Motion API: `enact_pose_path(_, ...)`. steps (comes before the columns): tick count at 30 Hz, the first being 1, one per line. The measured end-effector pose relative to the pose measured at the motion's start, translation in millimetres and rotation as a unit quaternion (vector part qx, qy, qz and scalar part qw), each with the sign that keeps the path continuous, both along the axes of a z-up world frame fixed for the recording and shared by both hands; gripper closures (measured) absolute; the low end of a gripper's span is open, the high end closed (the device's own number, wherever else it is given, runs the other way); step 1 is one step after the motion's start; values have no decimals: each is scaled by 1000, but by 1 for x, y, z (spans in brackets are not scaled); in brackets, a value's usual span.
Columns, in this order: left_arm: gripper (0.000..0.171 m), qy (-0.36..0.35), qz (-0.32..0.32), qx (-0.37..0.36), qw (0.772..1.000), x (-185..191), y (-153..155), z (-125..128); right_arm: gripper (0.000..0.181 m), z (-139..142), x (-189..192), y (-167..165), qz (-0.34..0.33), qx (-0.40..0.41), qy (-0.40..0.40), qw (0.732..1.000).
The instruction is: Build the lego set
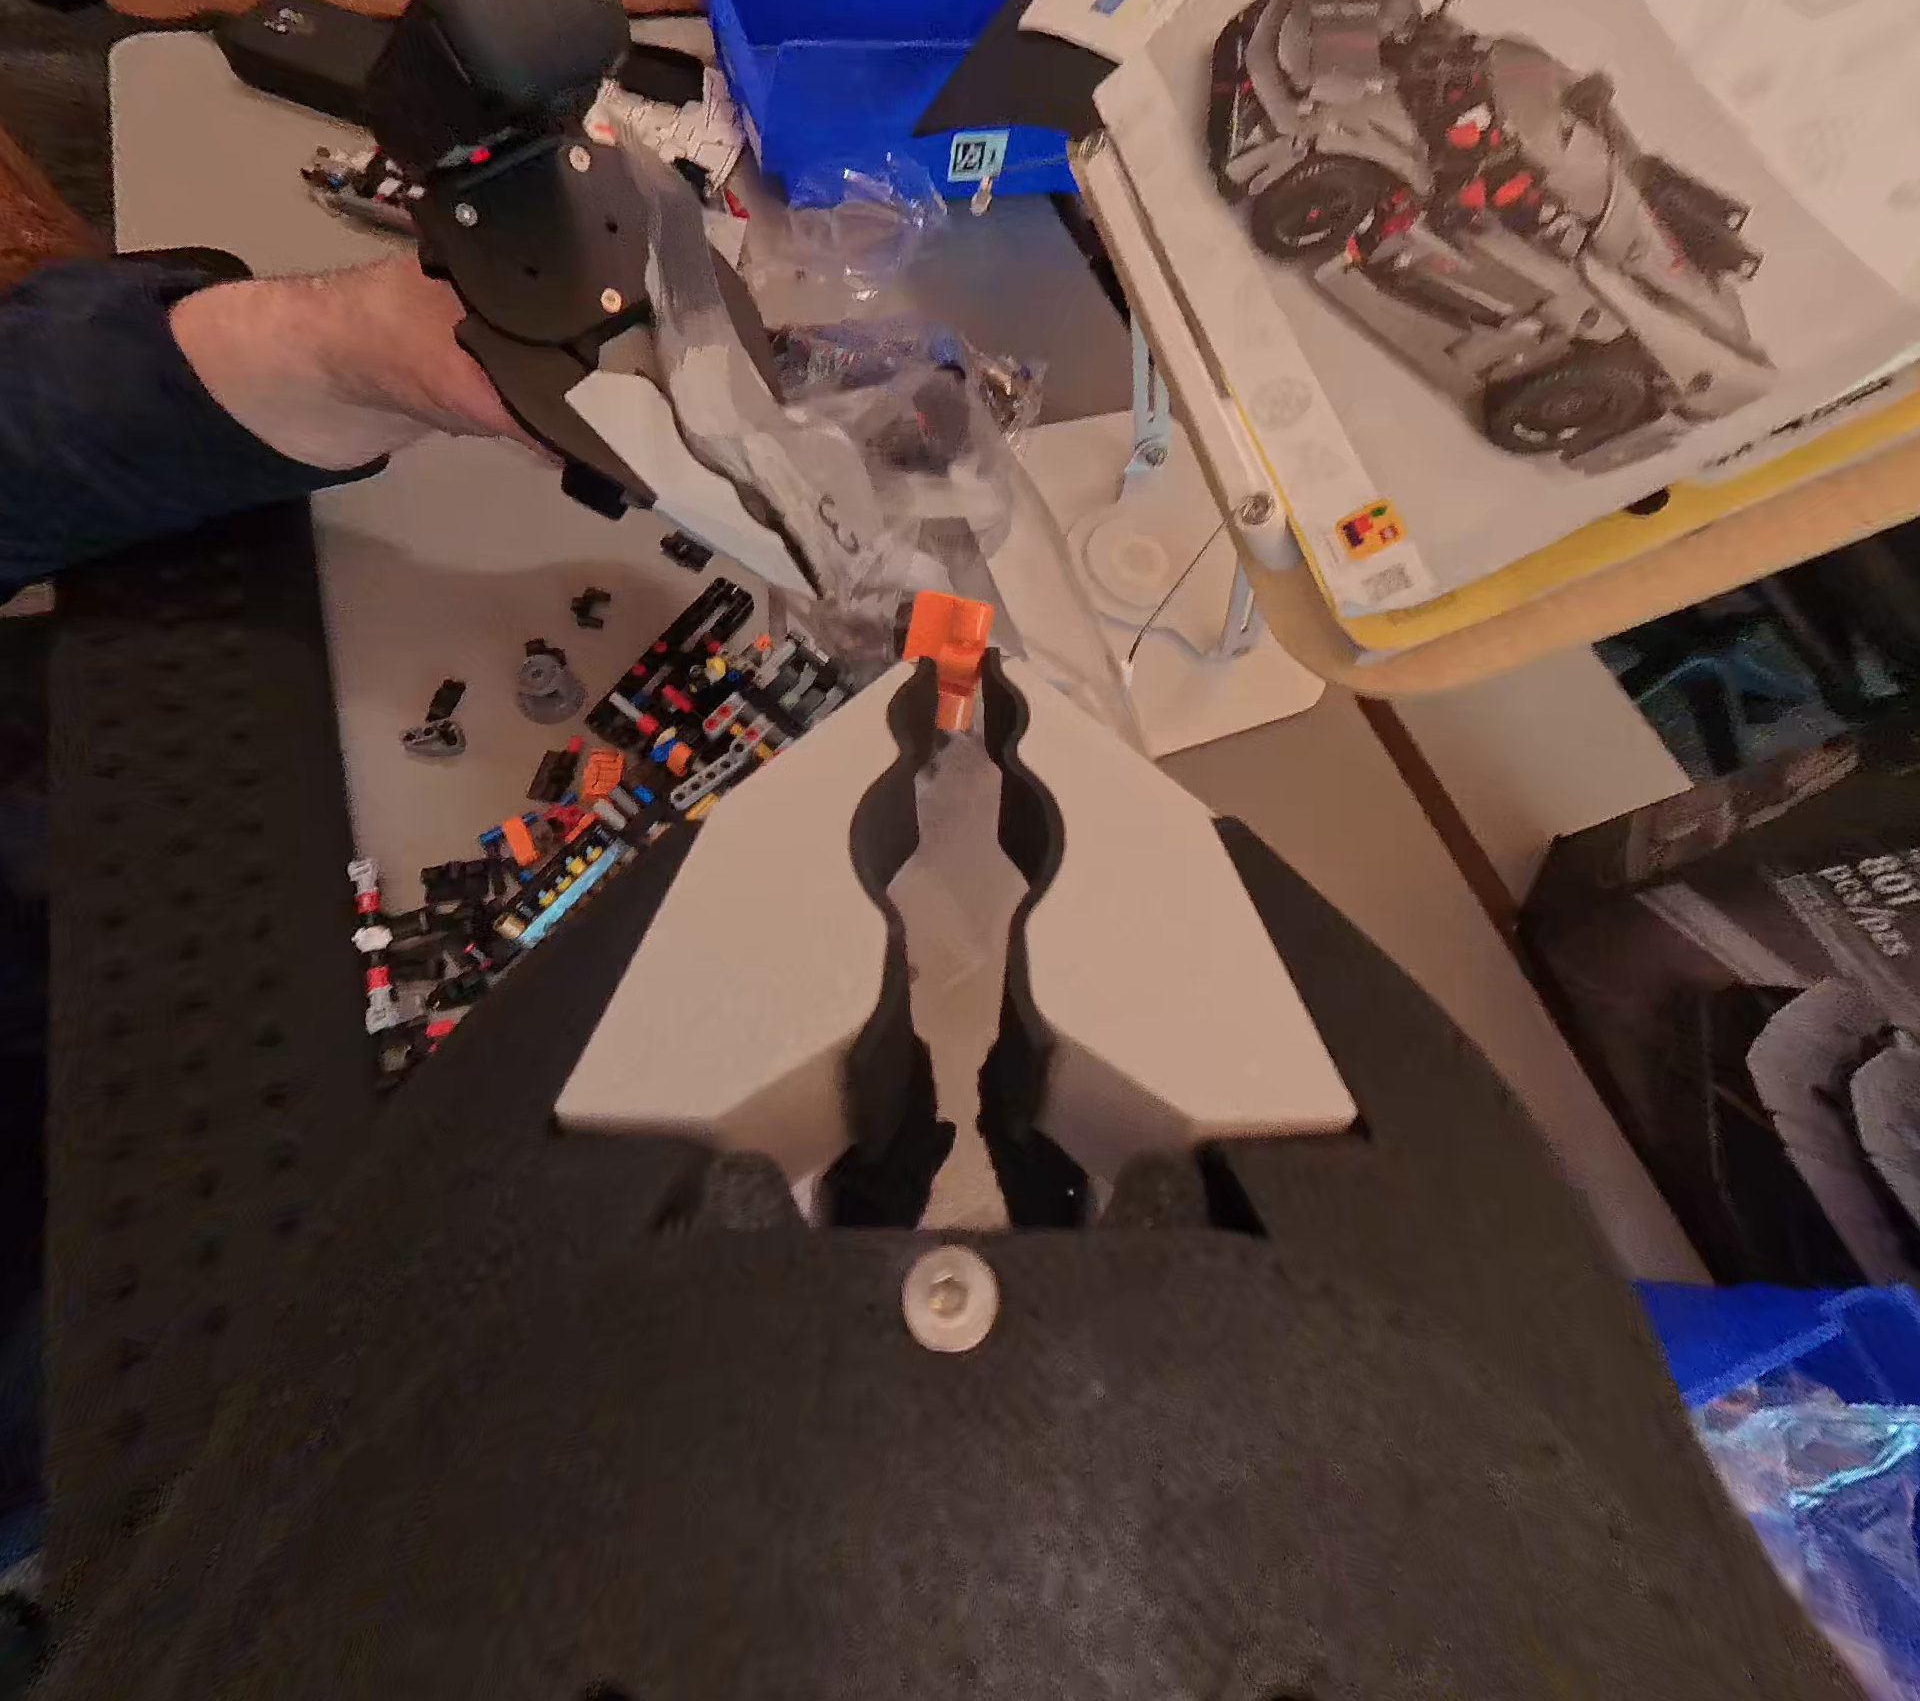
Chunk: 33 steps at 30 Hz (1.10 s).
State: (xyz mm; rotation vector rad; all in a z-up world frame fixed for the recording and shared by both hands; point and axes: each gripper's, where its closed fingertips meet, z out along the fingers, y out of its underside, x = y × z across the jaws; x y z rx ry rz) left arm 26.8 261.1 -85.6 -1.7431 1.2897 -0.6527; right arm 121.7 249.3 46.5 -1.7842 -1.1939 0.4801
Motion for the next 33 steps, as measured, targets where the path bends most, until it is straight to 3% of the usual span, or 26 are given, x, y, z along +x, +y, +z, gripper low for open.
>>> enact_pose_path(11,171,33,-20,30,999,6,-8,-4,174,-26,-5,18,-30,-6,-19,999)
enact_pose_path(13,171,31,-21,27,999,6,-8,-5,164,-26,-6,18,-30,-8,-17,999)
enact_pose_path(18,171,30,-17,24,999,5,-7,-6,163,-19,2,18,-38,16,-16,999)
enact_pose_path(23,171,22,-11,18,1000,3,-4,-4,169,-10,27,21,-60,19,31,998)
enact_pose_path(28,171,30,-6,15,999,3,-2,-9,160,-51,50,29,-74,-51,31,996)
enact_pose_path(33,171,26,-3,12,1000,4,-1,-9,162,-39,52,17,-31,-47,135,989)
